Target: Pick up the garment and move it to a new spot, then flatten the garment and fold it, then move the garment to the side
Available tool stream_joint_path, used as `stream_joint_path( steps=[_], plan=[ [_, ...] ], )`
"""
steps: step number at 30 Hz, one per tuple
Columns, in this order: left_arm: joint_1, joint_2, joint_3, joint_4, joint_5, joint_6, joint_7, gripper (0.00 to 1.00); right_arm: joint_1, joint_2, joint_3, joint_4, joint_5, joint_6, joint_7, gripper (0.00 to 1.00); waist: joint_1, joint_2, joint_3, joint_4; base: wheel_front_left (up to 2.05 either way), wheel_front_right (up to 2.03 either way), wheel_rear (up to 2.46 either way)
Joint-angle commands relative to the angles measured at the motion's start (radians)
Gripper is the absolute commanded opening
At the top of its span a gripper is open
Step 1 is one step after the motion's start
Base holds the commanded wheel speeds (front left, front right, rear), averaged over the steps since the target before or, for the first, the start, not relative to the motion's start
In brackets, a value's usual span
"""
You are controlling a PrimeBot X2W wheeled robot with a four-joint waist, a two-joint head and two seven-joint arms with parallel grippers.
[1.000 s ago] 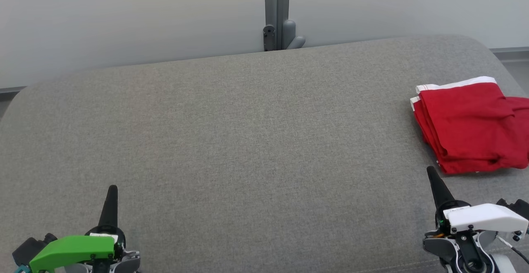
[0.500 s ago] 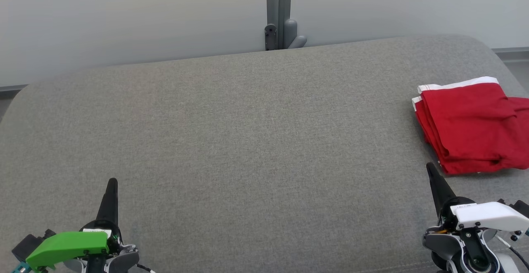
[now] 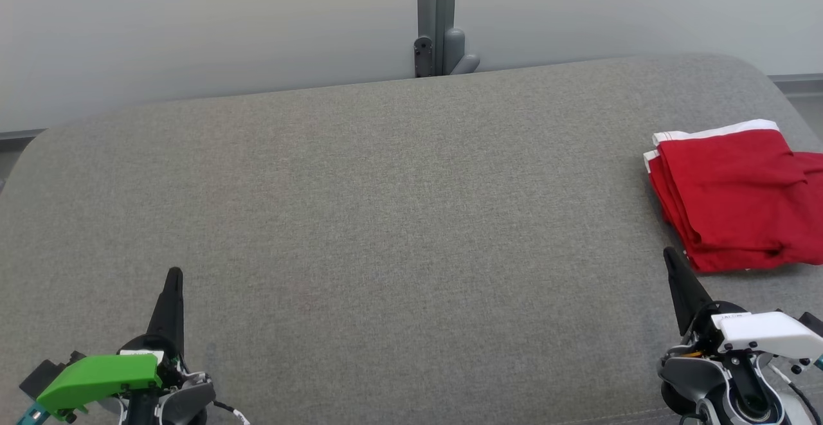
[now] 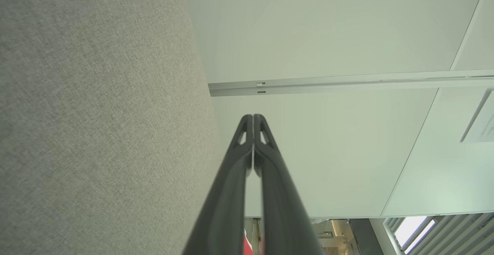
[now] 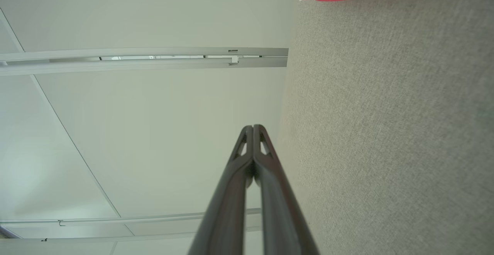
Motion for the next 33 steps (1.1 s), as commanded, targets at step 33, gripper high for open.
stream_joint_path(
  steps=[33],
  plan=[
    [-0.019,0.008,0.004,-0.007,-0.039,-0.006,0.009,0.0,-0.007,-0.005,-0.004,-0.006,0.046,0.0,0.013,0.0,0.0,0.0107,0.001,0.002,0.0,0.0,0.0]
  ],
)
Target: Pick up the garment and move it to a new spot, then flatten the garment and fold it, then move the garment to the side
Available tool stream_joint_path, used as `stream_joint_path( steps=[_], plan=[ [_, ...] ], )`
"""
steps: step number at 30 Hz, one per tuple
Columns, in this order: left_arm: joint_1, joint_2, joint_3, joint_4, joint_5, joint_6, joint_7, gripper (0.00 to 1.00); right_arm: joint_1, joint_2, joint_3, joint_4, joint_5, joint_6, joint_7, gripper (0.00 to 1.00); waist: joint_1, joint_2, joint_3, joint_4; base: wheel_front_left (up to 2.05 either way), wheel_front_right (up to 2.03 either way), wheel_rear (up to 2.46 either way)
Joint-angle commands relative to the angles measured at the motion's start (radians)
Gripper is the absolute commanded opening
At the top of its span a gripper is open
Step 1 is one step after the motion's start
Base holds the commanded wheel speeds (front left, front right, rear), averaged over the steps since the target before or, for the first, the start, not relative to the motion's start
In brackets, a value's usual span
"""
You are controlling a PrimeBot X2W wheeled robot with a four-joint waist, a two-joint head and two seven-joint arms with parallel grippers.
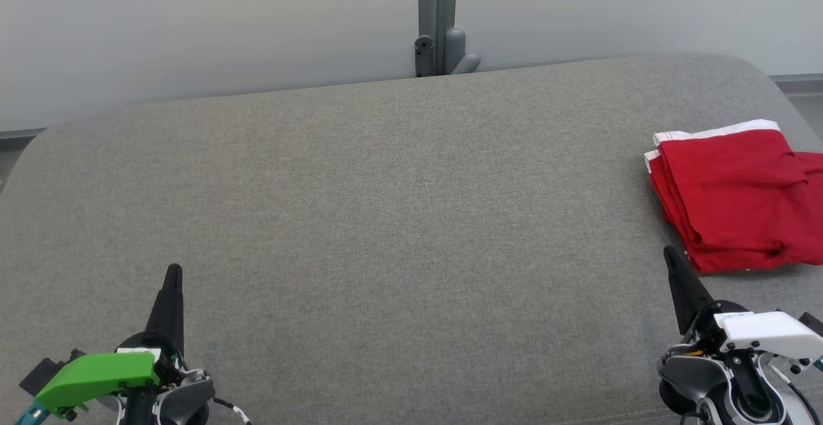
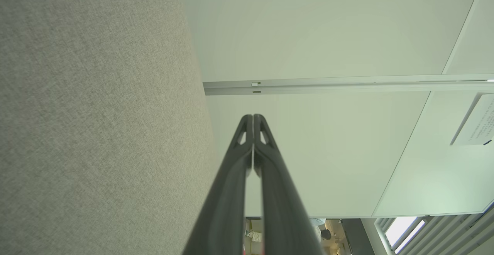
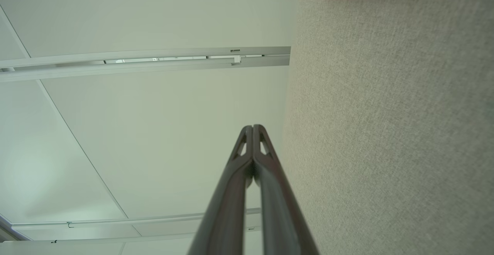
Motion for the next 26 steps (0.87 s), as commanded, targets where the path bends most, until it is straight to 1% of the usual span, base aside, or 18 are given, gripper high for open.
stream_joint_path(
  steps=[1,26],
  plan=[
    [-0.013,0.007,0.003,-0.003,-0.001,-0.005,0.0,0.0,-0.006,-0.005,-0.002,-0.004,0.008,0.0,0.004,0.0,0.0,0.0107,0.0,0.0,0.0,0.0,0.0],
    [-0.012,0.007,0.003,-0.003,-0.001,-0.005,0.0,0.0,-0.006,-0.005,-0.002,-0.004,0.008,0.0,0.004,0.0,0.0,0.0107,0.0,0.0,0.0,0.0,0.0]
  ],
)
